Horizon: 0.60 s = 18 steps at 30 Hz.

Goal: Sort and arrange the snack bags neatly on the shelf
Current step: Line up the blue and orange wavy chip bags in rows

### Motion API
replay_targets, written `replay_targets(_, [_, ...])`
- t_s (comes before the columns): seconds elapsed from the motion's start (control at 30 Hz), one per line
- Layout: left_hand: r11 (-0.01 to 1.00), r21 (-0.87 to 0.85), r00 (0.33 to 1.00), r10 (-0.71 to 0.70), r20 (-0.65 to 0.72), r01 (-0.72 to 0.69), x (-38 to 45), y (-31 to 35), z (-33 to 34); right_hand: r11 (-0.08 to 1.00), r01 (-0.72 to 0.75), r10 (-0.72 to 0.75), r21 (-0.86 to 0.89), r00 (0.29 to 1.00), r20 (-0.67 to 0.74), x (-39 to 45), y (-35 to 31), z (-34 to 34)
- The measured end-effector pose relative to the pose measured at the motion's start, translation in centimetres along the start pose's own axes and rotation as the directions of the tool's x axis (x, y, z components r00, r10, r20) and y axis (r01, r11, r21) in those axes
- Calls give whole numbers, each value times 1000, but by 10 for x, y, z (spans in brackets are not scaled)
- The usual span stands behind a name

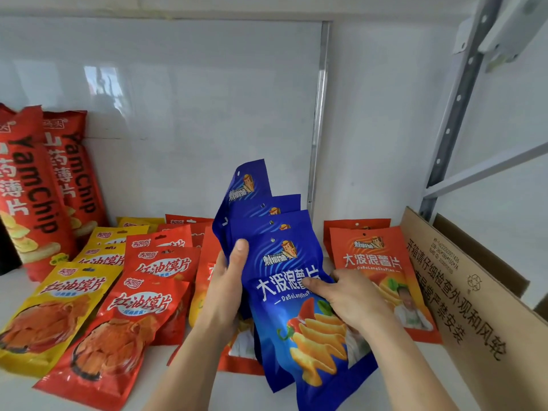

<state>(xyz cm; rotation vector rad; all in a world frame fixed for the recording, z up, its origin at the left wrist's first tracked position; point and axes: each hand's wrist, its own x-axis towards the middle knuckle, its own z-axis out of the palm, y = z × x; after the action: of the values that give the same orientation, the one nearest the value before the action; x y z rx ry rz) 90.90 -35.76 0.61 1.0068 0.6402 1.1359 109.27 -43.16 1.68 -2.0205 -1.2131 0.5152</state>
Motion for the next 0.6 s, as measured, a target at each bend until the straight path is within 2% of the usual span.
replay_targets(0.13, [993,114,998,12,69,-20,0,0,2,1000,-13,13,13,1000,14,0,4,1])
replay_targets(0.23, [988,157,1000,8,28,-13,2,-1,-2,1000,-19,18,23,1000,25,0,6,3])
replay_targets(0.33, [983,182,1000,5,1,-5,4,-3,-4,993,-27,26,115,1000,3,-6,4,-1])
replay_targets(0.43, [981,195,1000,5,-22,0,6,-5,-7,989,-52,81,141,975,-207,-6,12,-17])
replay_targets(0.53, [980,200,999,11,-34,-4,7,-5,-8,990,-94,129,101,896,-425,4,31,-36])
replay_targets(0.6, [977,211,999,15,-34,-8,6,-4,-7,986,-162,163,45,854,-495,13,48,-43])
